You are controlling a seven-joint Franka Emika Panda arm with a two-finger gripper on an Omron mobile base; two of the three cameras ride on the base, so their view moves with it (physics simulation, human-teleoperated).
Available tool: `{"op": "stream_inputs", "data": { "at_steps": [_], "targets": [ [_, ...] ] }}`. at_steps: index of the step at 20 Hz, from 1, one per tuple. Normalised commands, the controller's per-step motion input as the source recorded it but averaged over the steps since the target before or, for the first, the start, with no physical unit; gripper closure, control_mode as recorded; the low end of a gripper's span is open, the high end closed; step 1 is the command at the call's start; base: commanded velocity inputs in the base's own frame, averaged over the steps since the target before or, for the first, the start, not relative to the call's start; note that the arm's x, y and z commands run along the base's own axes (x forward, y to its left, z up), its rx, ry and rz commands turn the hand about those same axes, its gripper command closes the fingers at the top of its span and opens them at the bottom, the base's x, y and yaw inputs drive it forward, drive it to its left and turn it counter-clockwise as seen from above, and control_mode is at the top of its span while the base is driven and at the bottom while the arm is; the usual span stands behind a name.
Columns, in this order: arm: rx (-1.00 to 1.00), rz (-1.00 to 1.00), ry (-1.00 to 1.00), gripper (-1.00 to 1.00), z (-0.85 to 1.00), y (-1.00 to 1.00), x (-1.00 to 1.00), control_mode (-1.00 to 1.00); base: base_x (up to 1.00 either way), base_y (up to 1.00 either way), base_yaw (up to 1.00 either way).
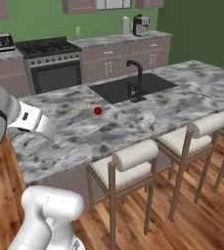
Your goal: Place the liquor on the top shelf of the fridge to keep it out of children's reach, and place the orange and apple on lower shelves for easy access.
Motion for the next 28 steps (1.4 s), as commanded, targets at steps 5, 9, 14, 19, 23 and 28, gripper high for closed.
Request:
{"op": "stream_inputs", "data": {
  "at_steps": [5, 9, 14, 19, 23, 28],
  "targets": [
    [0.00, 0.00, 0.00, -1.00, 0.00, 0.00, 0.00, 1.00, 0.39, -0.85, 0.51],
    [0.00, 0.00, 0.00, -1.00, 0.00, 0.00, 0.00, 1.00, 0.29, -0.95, 0.49],
    [0.00, 0.00, 0.00, -1.00, 0.00, 0.00, 0.00, 1.00, 0.14, -1.00, 0.45],
    [0.00, 0.00, 0.00, -1.00, 0.00, 0.00, 0.00, 1.00, 0.00, -1.00, 0.34],
    [0.00, 0.00, 0.00, -1.00, 0.00, 0.00, 0.00, 1.00, 0.09, -0.96, 0.28],
    [0.00, 0.00, 0.00, -1.00, 0.00, 0.00, 0.00, 1.00, 0.17, -0.87, 0.25]
  ]
}}
